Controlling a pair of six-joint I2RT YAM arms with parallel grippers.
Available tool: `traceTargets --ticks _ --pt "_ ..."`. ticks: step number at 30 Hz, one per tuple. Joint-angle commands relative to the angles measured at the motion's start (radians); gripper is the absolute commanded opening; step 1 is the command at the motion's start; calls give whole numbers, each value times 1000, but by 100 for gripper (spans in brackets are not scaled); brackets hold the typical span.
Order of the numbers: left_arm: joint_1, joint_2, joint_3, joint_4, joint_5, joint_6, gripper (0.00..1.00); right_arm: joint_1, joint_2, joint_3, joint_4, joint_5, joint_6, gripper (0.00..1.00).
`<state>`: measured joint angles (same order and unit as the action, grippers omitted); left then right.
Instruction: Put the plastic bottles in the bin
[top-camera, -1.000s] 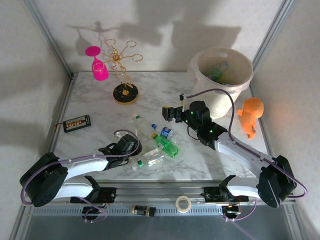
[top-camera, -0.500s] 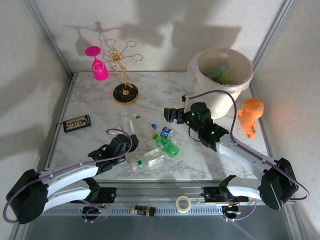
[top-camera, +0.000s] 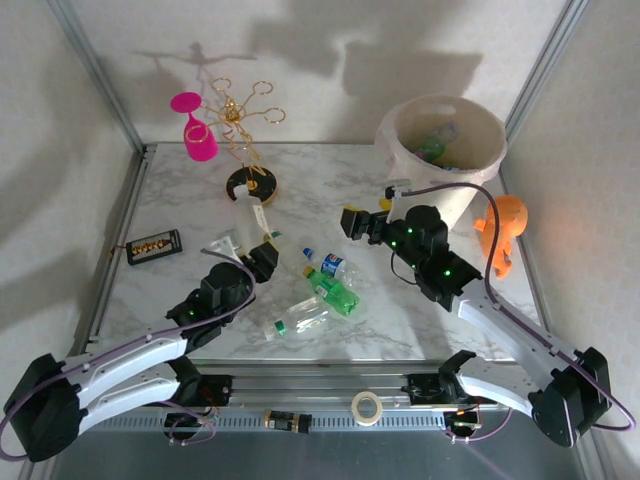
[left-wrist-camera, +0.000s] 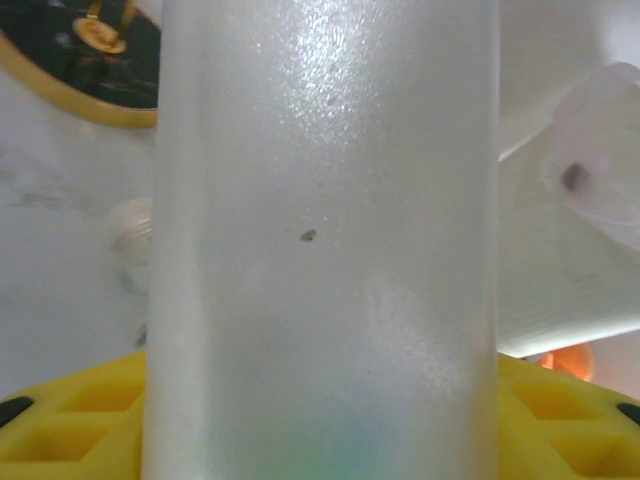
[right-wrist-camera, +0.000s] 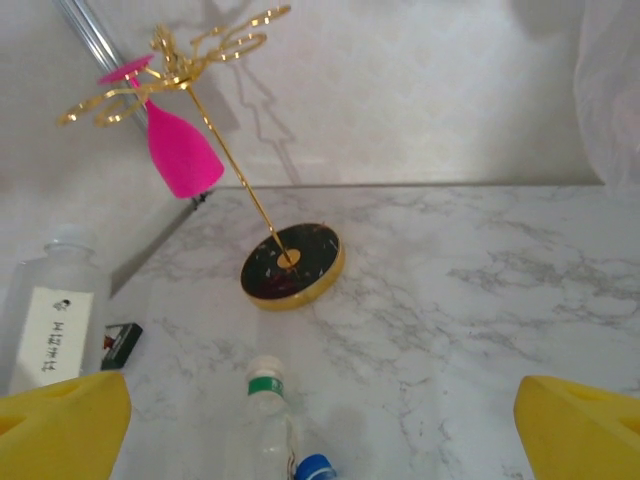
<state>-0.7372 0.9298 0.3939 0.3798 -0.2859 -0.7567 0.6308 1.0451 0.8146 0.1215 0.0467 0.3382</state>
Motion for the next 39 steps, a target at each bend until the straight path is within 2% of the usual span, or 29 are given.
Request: traceTargets --ticks 1,7,9,12,24,32,39 --pt "-8 73 65 211 125 84 29 -20 -40 15 2 -77 32 99" --pt "-25 191 142 295 258 142 29 -38 -40 15 37 -318 65 99" --pt "-42 213 155 303 283 159 29 -37 -25 15 67 -429 78 99" --pt "-70 228 164 295 292 177 29 -36 7 23 88 -514 87 99" --pt "-170 264 181 247 261 212 31 -37 169 14 271 -660 190 98" --pt "-193 303 203 231 254 231 31 -35 215 -2 347 -685 245 88" --pt "-227 341 250 190 226 269 32 -34 237 -15 364 -637 277 78"
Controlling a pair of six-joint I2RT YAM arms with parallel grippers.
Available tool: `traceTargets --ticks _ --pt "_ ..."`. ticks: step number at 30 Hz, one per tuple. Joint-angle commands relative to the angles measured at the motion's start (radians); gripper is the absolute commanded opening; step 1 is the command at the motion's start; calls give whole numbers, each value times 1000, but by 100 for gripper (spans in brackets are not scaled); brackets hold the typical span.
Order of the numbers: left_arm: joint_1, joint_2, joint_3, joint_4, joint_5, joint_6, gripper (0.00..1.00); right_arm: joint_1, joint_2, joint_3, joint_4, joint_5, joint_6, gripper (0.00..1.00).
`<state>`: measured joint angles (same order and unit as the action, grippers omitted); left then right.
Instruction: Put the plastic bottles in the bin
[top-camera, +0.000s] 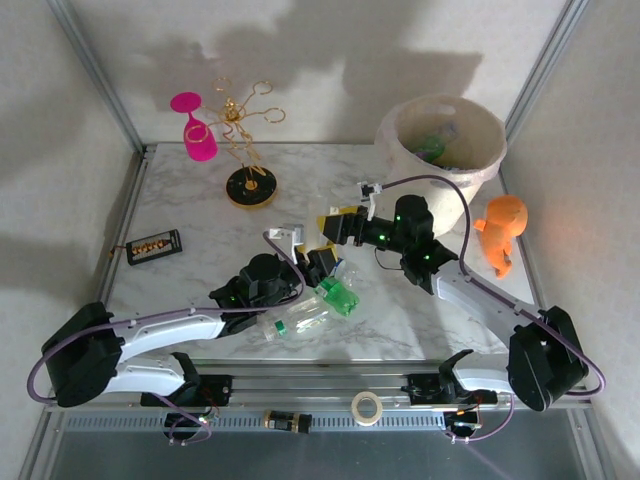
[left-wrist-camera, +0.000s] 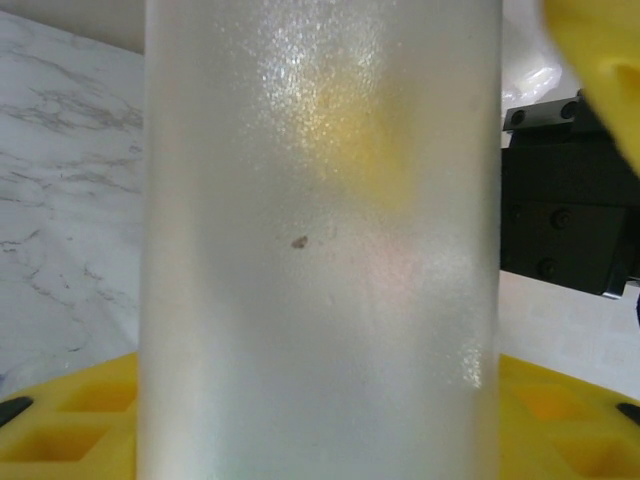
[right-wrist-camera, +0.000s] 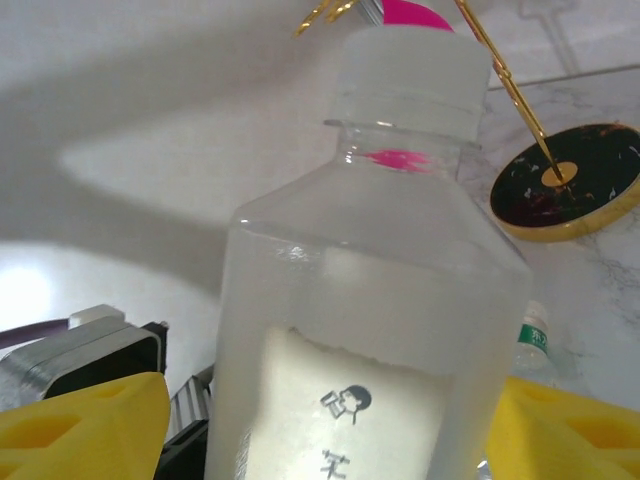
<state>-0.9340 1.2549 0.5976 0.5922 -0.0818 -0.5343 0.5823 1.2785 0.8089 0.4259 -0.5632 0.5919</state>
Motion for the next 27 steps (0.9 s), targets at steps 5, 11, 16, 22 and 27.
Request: traceTargets --ticks 5,11,16,22,27 --pt "-49 24 62 -43 -13 61 34 16 -10 -10 31 27 11 69" --pt "-54 22 64 -43 -44 52 52 14 -27 -16 10 74 -4 51" --pt "-53 11 71 -57 -81 57 74 13 -37 8 -37 125 -33 50" --pt "-52 -40 28 -25 -179 35 91 2 -83 89 -188 243 -152 48" --pt "-44 -85 -20 -6 -243 17 100 -66 -133 167 -290 224 -254 49"
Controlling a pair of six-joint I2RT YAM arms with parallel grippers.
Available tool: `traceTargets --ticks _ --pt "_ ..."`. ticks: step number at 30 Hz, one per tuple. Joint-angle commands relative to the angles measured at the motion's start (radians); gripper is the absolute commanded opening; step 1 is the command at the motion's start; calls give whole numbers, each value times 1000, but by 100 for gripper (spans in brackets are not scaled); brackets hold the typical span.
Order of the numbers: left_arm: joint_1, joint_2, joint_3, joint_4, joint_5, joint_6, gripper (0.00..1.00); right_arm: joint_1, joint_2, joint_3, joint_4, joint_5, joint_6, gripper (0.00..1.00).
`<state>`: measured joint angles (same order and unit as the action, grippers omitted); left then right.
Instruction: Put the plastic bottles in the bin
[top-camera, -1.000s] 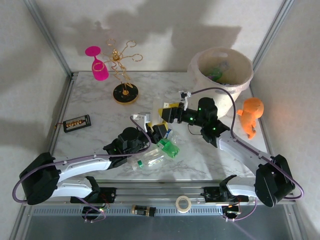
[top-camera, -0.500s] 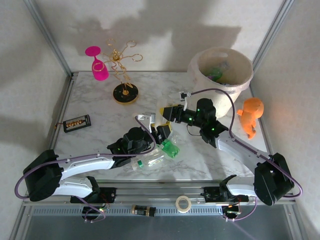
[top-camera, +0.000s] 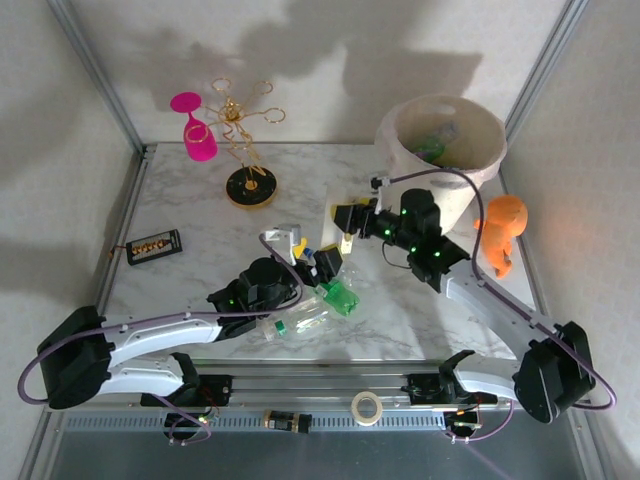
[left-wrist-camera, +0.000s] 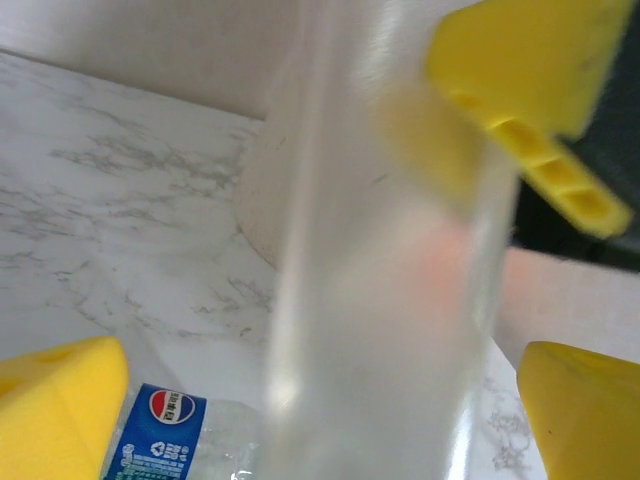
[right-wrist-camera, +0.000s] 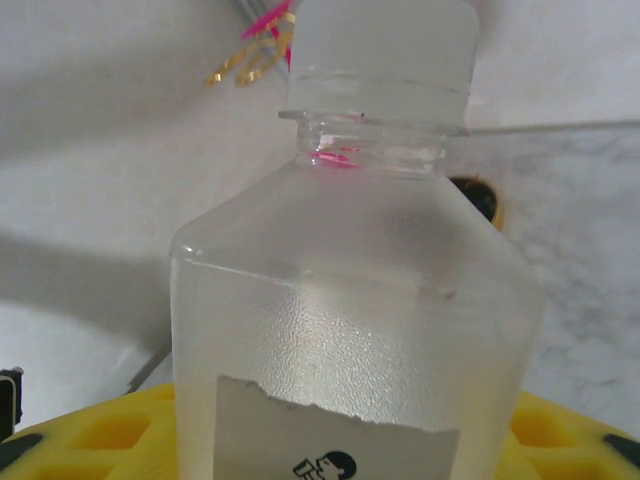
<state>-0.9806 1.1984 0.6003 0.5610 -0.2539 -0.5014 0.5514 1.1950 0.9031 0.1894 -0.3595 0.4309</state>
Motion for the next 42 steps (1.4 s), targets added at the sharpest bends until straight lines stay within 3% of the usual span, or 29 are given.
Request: traceTargets --ticks 1,7,14,21,27,34,42 --pt "7 -32 -23 13 -85 -23 100 -57 -58 95 -75 14 -109 49" --pt "35 -9 -19 -111 -226 -129 100 -213 -70 229 -152 13 -153 48" --pt "53 -1 -45 -177 -242 -195 100 -348 -22 397 -190 129 -167 46" --pt "75 -30 -88 -169 -239 -235 99 -480 -4 450 -80 224 -130 44" --pt "88 -45 -99 -168 -230 -243 100 -525 69 459 -29 368 -183 45" --pt "97 -64 -126 -151 -237 -265 100 -533 175 491 -83 393 -257 45" --pt "111 -98 -149 -142 -257 -272 100 -536 233 470 -134 364 -225 52"
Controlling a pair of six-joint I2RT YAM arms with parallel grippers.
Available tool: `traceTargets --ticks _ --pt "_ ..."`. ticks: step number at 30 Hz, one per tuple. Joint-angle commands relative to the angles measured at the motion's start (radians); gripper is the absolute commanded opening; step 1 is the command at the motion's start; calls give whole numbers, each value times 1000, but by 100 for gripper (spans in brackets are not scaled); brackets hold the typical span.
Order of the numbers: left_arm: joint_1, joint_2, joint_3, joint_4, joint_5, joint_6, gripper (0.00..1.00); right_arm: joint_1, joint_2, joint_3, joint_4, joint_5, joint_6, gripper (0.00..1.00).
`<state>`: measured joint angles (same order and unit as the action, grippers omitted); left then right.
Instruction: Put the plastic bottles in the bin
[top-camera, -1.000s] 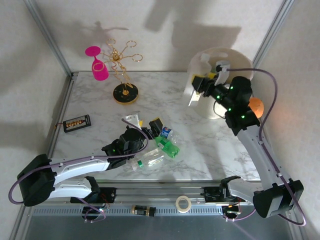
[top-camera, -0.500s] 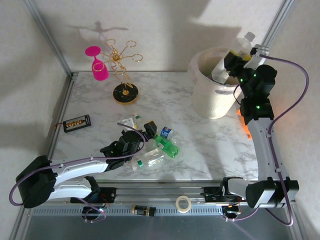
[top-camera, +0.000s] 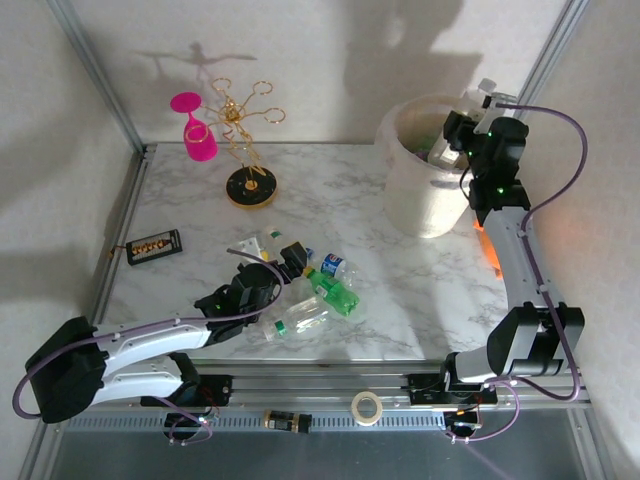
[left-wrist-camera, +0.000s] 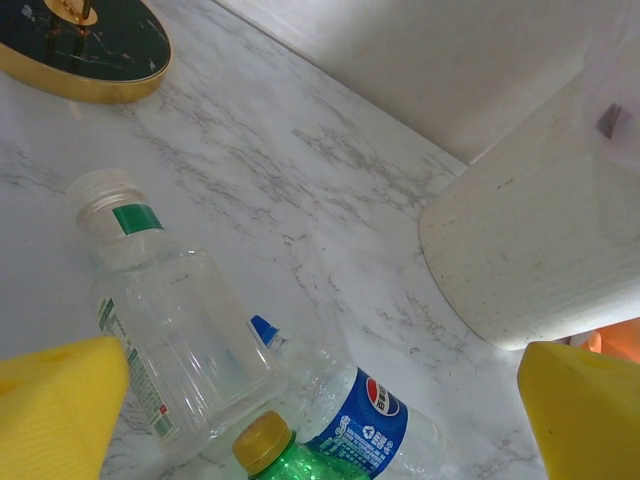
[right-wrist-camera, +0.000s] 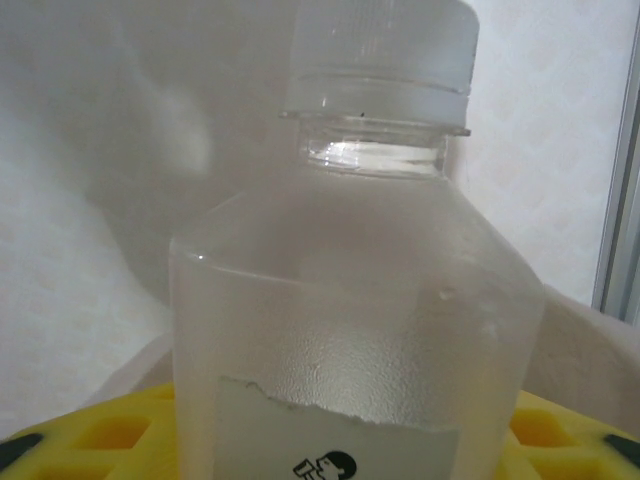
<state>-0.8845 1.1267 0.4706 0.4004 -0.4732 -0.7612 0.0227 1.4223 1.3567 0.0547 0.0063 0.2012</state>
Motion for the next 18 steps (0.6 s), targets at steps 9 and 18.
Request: traceTargets --ticks 9,18 --pt "54 -73 -53 19 -34 -16 100 -6 14 96 -59 -3 0 83" --pt "96 -77 -61 44 -10 -10 99 -5 -81 124 -69 -26 40 99"
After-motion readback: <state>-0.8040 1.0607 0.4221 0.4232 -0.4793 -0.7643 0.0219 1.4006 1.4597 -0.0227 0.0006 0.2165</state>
